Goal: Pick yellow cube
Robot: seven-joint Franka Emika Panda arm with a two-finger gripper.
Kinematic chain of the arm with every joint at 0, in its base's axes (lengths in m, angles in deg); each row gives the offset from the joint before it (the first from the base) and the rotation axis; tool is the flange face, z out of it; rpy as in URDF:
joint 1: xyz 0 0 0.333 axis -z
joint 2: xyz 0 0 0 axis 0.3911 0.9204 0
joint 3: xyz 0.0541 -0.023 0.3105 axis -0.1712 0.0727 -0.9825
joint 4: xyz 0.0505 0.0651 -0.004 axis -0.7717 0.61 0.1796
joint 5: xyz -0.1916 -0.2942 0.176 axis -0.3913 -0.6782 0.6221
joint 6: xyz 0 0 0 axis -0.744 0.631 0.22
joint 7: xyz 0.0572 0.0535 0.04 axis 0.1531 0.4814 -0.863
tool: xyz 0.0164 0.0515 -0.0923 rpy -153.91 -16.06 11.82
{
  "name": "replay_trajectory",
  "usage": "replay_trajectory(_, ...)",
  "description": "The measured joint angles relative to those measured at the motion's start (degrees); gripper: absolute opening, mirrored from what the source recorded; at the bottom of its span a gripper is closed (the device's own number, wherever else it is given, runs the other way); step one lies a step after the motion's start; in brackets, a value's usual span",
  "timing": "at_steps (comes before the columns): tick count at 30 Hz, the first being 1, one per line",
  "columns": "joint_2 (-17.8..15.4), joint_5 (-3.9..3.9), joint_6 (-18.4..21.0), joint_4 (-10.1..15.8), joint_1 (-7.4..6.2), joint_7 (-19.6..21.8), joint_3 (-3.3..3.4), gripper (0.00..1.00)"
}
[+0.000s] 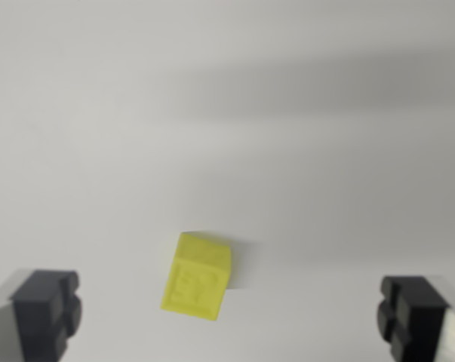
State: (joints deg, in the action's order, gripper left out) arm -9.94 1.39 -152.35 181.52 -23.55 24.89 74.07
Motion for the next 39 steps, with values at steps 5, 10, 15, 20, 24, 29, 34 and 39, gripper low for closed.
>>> replay_trajectory(5,-0.14,0.03,-1.99,2.18,-0.30,1.13,0.00,1.00)
replay_trajectory(10,-0.17,0.06,-3.99,4.31,-0.61,2.27,0.00,1.00)
replay_trajectory(15,-0.12,0.10,-6.03,6.35,-0.93,3.42,0.00,1.00)
replay_trajectory(20,0.03,0.13,-8.10,8.31,-1.26,4.59,0.00,1.00)
replay_trajectory(24,0.24,0.16,-9.77,9.83,-1.53,5.51,0.00,1.00)
replay_trajectory(29,0.59,0.19,-11.88,11.67,-1.88,6.69,0.00,1.00)
replay_trajectory(34,1.07,0.22,-14.02,13.41,-2.24,7.86,0.00,1.00)
replay_trajectory(39,1.66,0.25,-16.20,15.07,-2.61,9.04,0.00,1.00)
